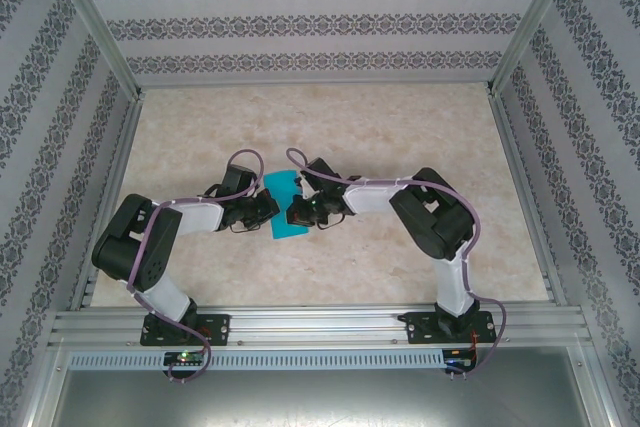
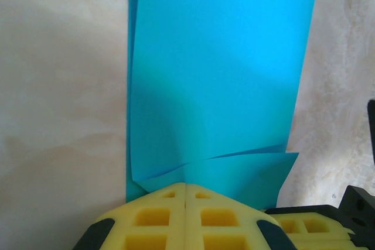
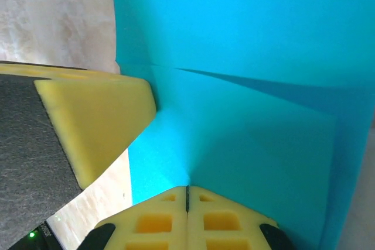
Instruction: Fold a paper plane with a square sheet of paper (pick it up from the middle)
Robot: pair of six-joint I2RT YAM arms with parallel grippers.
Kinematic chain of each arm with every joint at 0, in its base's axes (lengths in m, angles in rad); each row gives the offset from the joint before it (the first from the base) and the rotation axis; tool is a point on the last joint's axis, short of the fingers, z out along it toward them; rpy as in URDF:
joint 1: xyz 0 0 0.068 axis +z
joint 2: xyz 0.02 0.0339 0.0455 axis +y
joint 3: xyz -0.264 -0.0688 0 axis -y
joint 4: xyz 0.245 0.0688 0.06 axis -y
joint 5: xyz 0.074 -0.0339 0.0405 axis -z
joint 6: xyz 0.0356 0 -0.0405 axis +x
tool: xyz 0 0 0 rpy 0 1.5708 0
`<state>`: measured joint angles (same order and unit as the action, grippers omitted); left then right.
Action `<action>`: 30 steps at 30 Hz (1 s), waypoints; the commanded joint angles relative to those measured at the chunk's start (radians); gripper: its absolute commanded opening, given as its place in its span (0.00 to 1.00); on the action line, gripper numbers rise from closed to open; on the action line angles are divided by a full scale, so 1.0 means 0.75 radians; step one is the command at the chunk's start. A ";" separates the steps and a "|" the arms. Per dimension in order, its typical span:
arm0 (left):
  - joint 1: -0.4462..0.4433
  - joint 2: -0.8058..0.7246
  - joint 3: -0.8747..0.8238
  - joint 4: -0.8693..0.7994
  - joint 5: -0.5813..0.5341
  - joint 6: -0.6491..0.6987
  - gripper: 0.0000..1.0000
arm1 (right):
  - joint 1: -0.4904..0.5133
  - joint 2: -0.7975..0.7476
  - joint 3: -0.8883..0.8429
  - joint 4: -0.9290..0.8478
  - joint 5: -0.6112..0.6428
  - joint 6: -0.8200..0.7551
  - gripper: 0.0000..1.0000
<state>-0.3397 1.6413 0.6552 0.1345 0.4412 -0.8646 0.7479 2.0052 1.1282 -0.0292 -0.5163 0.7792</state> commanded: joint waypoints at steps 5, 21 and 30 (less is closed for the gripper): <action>-0.008 0.047 -0.002 -0.114 -0.092 0.033 0.02 | -0.026 -0.079 -0.201 -0.006 -0.003 0.009 0.01; -0.007 0.037 0.013 -0.130 -0.083 0.050 0.02 | -0.058 -0.189 -0.363 0.113 -0.043 0.071 0.04; -0.007 0.022 0.019 -0.107 -0.046 0.050 0.04 | -0.112 -0.303 -0.460 0.195 -0.060 0.105 0.08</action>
<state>-0.3477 1.6444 0.6666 0.1158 0.4480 -0.8482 0.6823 1.8103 0.8028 0.1394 -0.5667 0.8436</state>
